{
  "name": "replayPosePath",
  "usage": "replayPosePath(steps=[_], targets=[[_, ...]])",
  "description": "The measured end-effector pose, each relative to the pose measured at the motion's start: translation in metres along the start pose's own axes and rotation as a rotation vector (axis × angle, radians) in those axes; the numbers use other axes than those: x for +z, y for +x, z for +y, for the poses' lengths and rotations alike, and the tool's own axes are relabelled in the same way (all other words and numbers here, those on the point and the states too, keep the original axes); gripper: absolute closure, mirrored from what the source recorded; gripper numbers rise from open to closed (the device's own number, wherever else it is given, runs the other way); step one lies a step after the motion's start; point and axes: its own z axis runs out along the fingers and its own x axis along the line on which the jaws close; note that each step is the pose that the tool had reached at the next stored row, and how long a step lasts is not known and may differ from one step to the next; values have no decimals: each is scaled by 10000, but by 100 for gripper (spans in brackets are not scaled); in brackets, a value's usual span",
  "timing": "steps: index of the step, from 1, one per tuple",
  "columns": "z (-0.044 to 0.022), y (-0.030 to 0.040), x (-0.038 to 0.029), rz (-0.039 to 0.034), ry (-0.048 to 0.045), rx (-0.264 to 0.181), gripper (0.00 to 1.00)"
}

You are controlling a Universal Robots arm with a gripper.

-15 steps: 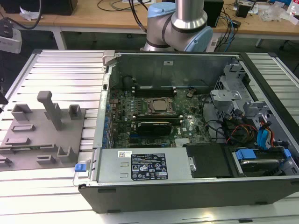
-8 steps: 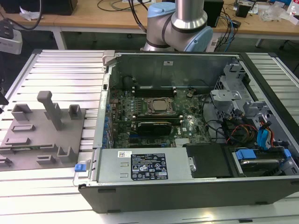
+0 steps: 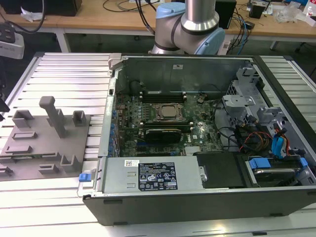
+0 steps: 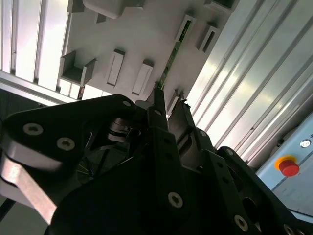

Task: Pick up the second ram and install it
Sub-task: 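Pick up the second ram and move it above second insertion slot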

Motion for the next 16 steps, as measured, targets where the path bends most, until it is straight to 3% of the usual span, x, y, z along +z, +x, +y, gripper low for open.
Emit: replayPosePath(steps=[16], targets=[[-2, 7, 53, 0, 0, 0, 70]])
